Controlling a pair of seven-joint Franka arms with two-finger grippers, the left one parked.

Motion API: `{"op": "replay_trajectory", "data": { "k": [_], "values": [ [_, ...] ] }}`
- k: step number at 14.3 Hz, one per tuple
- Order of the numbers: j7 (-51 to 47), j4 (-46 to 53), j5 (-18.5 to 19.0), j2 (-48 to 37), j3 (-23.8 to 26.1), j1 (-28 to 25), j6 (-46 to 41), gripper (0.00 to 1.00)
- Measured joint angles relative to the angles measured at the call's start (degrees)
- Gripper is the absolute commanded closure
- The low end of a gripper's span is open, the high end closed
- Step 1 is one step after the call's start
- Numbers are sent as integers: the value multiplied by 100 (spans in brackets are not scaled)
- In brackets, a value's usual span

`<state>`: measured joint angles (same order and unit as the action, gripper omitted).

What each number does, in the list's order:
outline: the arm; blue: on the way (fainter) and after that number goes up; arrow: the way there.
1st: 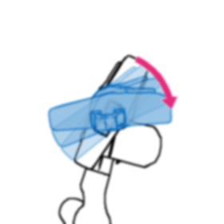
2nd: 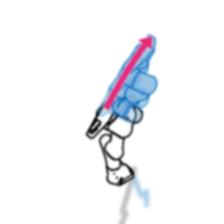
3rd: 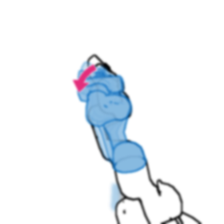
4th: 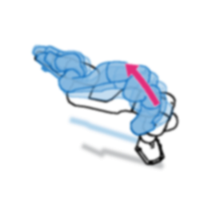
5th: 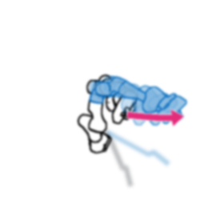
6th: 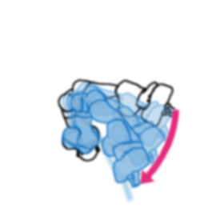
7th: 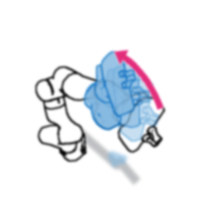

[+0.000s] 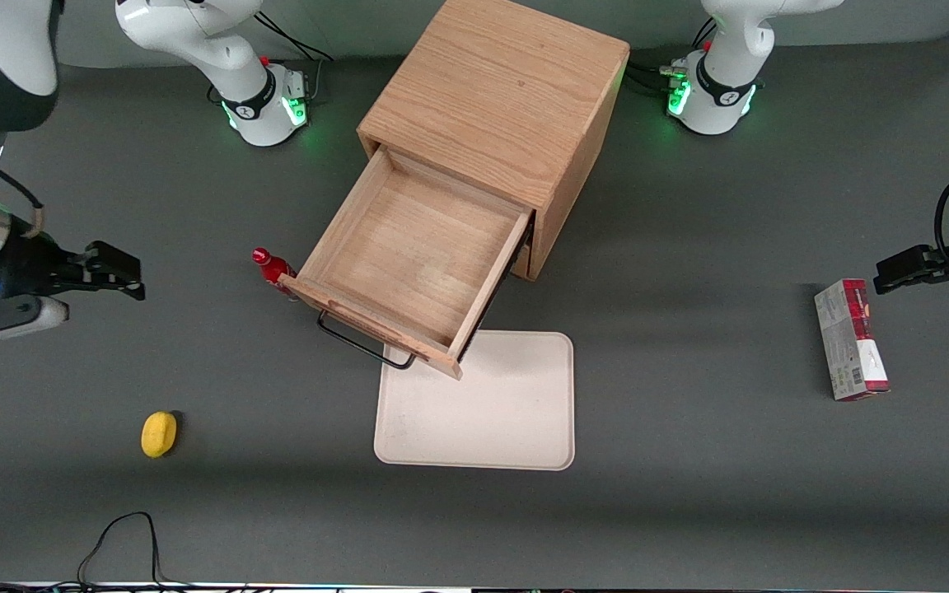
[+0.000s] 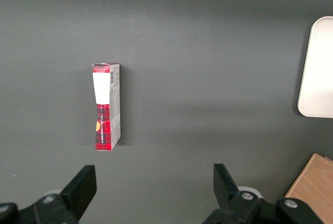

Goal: Open upper drawer

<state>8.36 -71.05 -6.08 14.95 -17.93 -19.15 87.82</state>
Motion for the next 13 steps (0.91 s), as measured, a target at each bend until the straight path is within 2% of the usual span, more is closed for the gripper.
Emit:
{"op": "replay_trajectory", "data": {
  "k": [2, 4, 6, 10, 13],
  "values": [
    [-81, -717, 40, -509, 674, 789, 368, 0],
    [-83, -1258, 67, -897, 884, 1166, 457, 0],
    [-83, -1578, 98, -1091, 900, 1269, 500, 0],
    [-91, -1783, 490, -1117, 935, 1275, 567, 0],
    [-94, -1831, 522, -1085, 918, 1305, 570, 0]
  ]
}}
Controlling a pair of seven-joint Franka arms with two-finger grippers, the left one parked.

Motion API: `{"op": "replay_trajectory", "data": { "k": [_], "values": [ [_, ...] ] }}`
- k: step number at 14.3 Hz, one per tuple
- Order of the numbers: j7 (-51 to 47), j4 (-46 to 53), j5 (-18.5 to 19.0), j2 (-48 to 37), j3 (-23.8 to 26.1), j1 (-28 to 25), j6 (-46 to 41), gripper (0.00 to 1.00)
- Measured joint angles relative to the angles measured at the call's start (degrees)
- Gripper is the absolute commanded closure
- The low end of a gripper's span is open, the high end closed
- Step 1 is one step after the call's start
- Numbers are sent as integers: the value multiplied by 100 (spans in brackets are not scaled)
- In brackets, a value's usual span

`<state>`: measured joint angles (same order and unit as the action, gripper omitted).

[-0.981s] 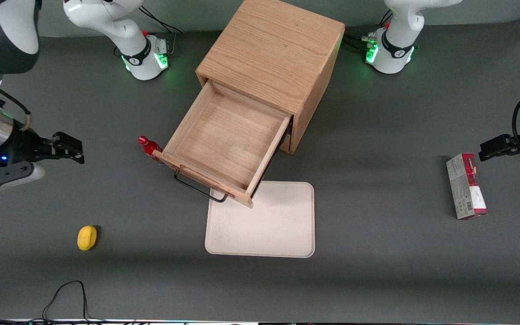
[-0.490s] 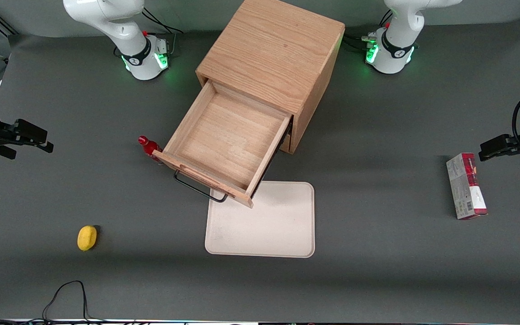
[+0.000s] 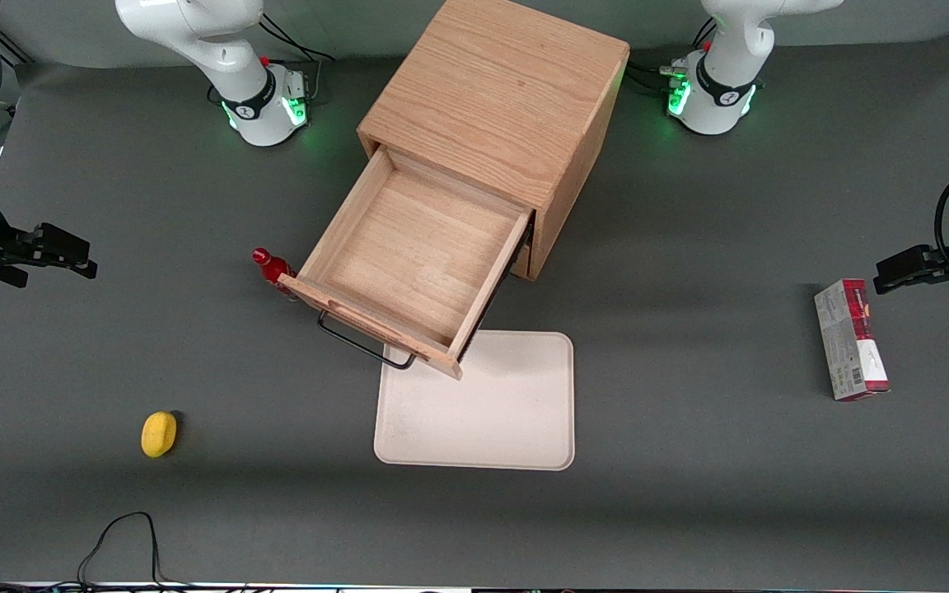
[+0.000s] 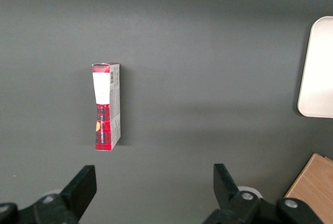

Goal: Open upper drawer

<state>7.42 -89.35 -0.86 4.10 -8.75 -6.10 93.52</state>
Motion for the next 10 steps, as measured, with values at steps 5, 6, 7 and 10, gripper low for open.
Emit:
{"op": "replay_trajectory", "data": {
  "k": [5, 6, 7, 10],
  "values": [
    [0, -1, 3, 30, -16, 10, 0, 0],
    [0, -1, 3, 49, -21, 10, 0, 0],
    [0, -1, 3, 67, -25, 10, 0, 0],
    [-2, 1, 3, 91, -25, 10, 2, 0]
  ]
}}
